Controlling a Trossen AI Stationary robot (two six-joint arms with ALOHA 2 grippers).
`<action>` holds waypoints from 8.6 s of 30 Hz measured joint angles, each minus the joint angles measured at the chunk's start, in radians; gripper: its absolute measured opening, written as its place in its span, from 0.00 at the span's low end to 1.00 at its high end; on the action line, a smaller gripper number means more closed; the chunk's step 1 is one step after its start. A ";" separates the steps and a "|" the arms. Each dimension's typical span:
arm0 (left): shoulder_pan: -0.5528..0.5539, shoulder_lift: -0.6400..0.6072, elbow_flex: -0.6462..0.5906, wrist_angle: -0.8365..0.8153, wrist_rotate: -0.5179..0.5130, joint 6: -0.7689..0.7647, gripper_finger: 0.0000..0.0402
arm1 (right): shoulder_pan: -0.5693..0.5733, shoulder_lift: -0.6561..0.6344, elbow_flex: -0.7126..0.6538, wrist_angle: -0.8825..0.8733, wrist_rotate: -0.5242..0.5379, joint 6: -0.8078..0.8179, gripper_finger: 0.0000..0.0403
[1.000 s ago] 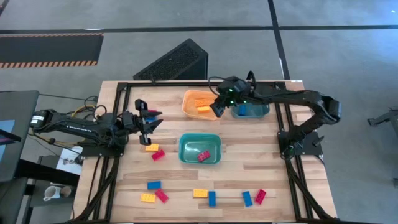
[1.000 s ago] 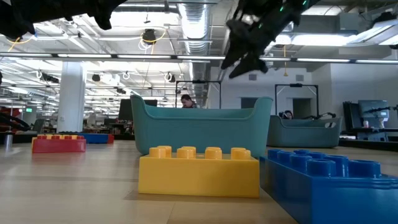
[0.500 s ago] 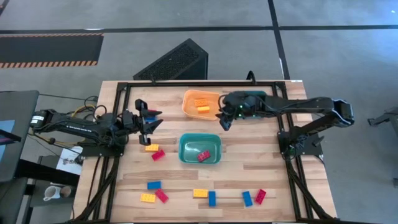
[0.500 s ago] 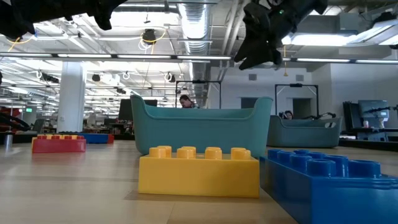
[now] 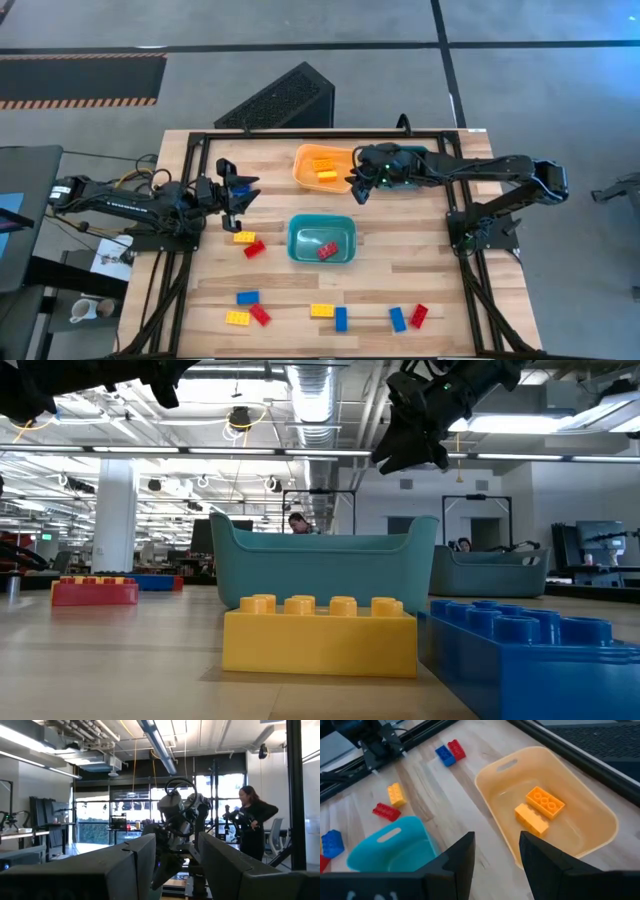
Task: Sort & place blocks by color
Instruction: Put the blue game piece into the blue bin
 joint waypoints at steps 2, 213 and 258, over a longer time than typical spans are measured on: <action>0.000 0.000 0.000 0.000 0.000 0.001 0.35 | -0.006 0.000 0.000 0.002 0.000 0.000 0.44; 0.329 0.599 0.385 -0.321 0.689 -0.315 0.14 | 0.125 0.272 -0.173 1.125 -0.130 -0.210 0.64; 0.334 0.445 0.370 -0.465 0.534 -0.190 0.58 | -0.172 -0.177 -0.196 -0.105 0.263 -0.097 0.23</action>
